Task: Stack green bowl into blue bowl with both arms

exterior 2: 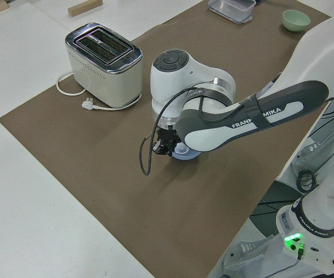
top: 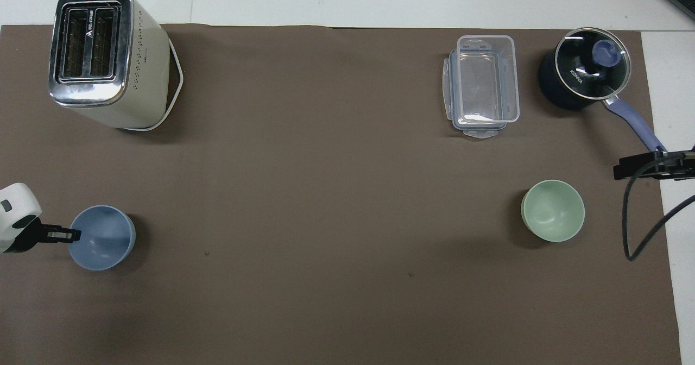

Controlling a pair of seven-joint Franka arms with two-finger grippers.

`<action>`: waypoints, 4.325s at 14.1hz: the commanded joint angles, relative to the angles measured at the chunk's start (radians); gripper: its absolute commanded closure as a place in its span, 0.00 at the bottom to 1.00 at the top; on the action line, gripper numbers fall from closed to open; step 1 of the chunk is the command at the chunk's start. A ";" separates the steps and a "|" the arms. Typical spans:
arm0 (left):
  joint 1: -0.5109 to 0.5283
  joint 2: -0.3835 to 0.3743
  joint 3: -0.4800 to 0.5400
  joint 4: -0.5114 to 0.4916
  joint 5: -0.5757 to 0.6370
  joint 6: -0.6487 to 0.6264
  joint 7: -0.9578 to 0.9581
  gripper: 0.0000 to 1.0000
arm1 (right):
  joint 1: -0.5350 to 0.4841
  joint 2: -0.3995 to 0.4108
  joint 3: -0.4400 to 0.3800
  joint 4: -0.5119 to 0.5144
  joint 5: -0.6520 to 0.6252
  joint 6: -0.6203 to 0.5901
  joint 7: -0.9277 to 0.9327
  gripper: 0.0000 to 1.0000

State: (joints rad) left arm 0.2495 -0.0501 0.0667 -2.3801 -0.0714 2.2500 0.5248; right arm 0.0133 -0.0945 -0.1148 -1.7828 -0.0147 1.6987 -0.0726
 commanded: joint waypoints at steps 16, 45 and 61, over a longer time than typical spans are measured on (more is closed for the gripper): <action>-0.339 -0.191 -0.045 0.068 -0.007 -0.257 -0.418 1.00 | -0.130 0.122 0.004 -0.463 0.082 0.596 -0.217 0.00; -0.992 0.127 -0.044 0.180 -0.087 0.054 -1.086 0.19 | -0.136 0.043 0.009 -0.308 0.171 0.435 -0.301 1.00; -0.494 -0.048 -0.036 0.550 0.064 -0.423 -0.449 0.00 | 0.311 0.027 0.017 -0.167 0.159 0.280 0.089 1.00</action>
State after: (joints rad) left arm -0.3072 -0.1254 0.0442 -1.9248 -0.0239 1.8981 0.0107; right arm 0.2738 -0.0700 -0.0966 -1.9446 0.1497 1.9825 -0.0587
